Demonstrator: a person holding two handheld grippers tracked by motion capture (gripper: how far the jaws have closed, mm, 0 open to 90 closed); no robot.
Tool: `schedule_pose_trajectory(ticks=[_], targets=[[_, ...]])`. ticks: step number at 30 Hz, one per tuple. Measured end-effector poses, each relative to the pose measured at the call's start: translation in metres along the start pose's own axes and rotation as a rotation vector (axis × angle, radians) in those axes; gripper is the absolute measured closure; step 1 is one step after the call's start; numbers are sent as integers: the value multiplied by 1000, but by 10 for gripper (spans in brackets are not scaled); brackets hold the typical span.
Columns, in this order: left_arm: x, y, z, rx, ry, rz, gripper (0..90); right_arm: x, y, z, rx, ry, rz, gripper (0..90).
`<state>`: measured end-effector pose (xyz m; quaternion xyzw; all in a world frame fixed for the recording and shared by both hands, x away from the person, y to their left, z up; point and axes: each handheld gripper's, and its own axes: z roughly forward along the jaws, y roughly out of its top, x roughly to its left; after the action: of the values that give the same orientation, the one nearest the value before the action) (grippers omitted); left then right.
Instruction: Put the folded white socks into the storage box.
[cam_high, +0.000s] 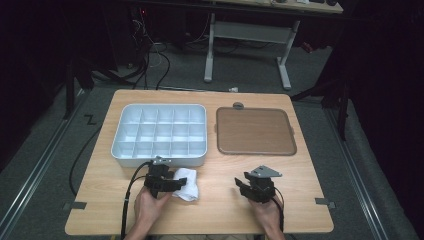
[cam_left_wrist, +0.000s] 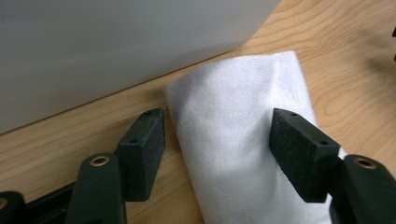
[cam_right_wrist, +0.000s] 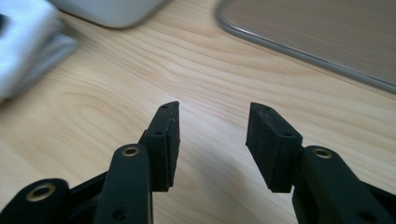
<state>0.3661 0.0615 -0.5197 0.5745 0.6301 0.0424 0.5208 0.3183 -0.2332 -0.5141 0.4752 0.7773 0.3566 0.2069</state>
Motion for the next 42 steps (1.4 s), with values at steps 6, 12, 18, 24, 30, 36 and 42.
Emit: schedule_pose_trajectory(ticks=[6, 12, 18, 24, 30, 36, 42], targets=[[-5, -4, 0, 1, -15, 15, 464, -32, -15, -5, 23, -69, 87, 466], [-7, -3, 0, 18, -17, 4, 501, -39, -23, -1, 21, -111, 81, 436], [-9, -4, -1, 20, -3, 5, 513, -38, -22, 0, 29, -122, 59, 421], [-12, -5, -4, 24, -15, 26, 643, -38, -22, 1, 30, -115, 53, 407], [-13, -3, -5, 32, -29, 6, 704, -38, -22, 1, 29, -113, 52, 404], [-15, -3, -8, 41, -35, 12, 717, -38, -22, 1, 31, -114, 52, 403], [-20, 0, -11, 42, -50, 34, 718, -37, -22, 1, 31, -114, 53, 402]])
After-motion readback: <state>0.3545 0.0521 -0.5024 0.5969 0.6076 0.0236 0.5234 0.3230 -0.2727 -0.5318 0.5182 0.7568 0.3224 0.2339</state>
